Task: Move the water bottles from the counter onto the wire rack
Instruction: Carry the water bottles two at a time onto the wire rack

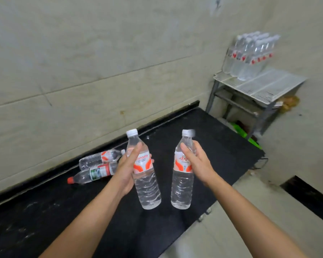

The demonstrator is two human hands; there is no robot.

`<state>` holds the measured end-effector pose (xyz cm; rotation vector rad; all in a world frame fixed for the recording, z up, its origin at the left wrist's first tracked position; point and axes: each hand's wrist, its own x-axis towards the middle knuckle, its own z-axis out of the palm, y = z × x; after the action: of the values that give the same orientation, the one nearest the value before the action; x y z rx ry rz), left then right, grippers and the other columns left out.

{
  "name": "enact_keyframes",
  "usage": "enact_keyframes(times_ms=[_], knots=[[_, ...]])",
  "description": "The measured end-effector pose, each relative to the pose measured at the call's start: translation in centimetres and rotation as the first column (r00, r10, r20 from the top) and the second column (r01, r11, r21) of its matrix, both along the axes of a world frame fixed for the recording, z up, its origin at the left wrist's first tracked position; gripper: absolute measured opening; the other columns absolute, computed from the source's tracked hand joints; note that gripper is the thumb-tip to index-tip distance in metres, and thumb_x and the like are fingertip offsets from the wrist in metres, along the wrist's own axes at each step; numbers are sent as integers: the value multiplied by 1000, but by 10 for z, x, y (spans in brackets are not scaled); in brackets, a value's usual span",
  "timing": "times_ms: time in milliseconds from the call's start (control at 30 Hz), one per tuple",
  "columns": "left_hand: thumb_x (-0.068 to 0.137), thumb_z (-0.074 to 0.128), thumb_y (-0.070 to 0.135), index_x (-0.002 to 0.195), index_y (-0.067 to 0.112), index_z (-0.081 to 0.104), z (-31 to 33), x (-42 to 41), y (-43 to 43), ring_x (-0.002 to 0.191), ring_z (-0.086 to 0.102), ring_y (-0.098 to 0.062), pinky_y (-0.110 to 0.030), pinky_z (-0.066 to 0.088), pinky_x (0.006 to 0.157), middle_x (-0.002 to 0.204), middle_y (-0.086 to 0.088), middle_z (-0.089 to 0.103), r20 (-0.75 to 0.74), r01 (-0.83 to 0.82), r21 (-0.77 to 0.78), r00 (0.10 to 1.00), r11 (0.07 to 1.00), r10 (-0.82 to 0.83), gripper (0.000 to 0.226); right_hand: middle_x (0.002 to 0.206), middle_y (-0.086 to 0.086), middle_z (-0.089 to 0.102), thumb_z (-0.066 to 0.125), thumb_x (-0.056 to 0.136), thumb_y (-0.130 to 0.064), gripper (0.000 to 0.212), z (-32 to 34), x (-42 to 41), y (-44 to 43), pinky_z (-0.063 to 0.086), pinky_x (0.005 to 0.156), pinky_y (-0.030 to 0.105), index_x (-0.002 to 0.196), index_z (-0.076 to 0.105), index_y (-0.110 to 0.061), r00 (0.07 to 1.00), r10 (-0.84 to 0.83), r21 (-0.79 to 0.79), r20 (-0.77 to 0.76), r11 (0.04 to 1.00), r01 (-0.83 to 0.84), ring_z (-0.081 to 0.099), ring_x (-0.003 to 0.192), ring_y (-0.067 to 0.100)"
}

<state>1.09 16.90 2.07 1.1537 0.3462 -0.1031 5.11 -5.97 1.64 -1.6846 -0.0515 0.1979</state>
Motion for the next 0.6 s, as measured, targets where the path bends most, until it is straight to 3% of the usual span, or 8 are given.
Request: enact_keyframes(times_ms=[167,233,367,500,600], knots=[[84,49,72,113,12,66,6,28,-139,81,70,-25,-45,56,85,92,-14,72,-28,69,48,997,996,-68,69,85,-4,72,63,96,-50,28,-6,1,-137,57,78,34,100,63,-22,975,-222,49,30,974,220,72,78,10],[92,49,65,111,12,67,8,37,-195,80,69,-25,-45,55,85,90,-12,71,-43,129,39,991,991,-127,59,82,-5,72,66,87,-60,37,-8,4,-192,56,80,39,96,66,-24,952,-303,62,35,952,300,71,78,11],[88,61,62,112,11,70,8,53,-287,87,69,-28,-48,53,91,97,-14,71,-57,255,41,966,966,-253,57,90,-1,74,65,75,-70,40,-10,15,-279,56,87,48,90,67,-33,943,-330,63,39,943,327,72,87,21],[82,67,58,115,3,71,17,77,-380,92,71,-33,-48,56,89,104,-19,74,-77,296,136,955,946,-287,64,95,-3,75,64,71,-71,53,-5,28,-360,56,84,40,100,66,-26,927,-374,59,38,927,371,73,90,17],[81,66,58,113,1,71,23,102,-431,95,73,-35,-48,56,88,106,-22,75,-63,303,216,953,928,-297,65,92,-5,75,69,82,-61,42,-2,45,-406,54,78,34,101,65,-24,922,-384,40,39,923,383,72,85,10]])
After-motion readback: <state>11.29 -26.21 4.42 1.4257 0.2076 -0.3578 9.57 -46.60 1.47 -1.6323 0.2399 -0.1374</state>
